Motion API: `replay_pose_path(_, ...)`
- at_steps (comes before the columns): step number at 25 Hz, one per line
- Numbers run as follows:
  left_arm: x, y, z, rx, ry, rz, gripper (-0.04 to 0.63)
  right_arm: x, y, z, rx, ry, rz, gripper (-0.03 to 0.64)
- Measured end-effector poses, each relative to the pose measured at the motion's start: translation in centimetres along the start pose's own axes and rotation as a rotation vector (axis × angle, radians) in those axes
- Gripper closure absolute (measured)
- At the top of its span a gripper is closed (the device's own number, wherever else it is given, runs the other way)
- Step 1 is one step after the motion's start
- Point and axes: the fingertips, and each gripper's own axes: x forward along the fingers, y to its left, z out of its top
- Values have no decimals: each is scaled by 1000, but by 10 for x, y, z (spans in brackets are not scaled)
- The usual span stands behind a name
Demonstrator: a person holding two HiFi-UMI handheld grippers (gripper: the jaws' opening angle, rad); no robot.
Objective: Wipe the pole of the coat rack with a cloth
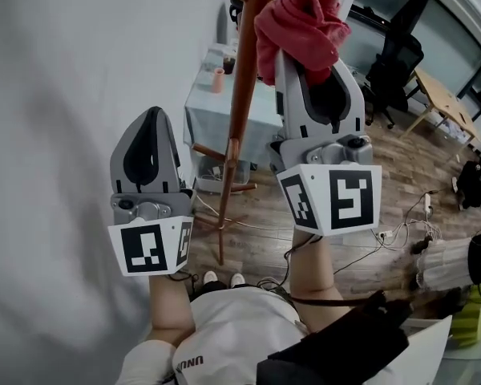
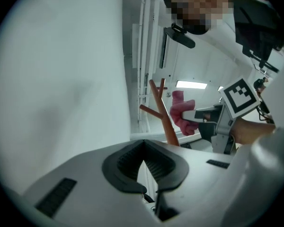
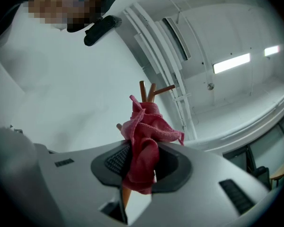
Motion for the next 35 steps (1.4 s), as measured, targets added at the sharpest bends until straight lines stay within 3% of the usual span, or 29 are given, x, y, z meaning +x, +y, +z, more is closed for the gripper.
replay_pose_path(7, 5, -4, -5, -28, -21, -26, 581, 16, -10, 15, -42, -42, 0, 503)
replay_pose_path(13, 9, -9, 0, 31, -21, -58, 581, 21, -14, 15, -43, -40, -6, 503)
replay_pose_path(25, 8, -7, -6, -13, -10, -68, 581, 19, -4, 1, -94, 17, 7, 503)
replay_pose_path(35, 2, -3, -16, -31, 12, -55, 583, 9, -2, -17, -78, 58, 7, 503)
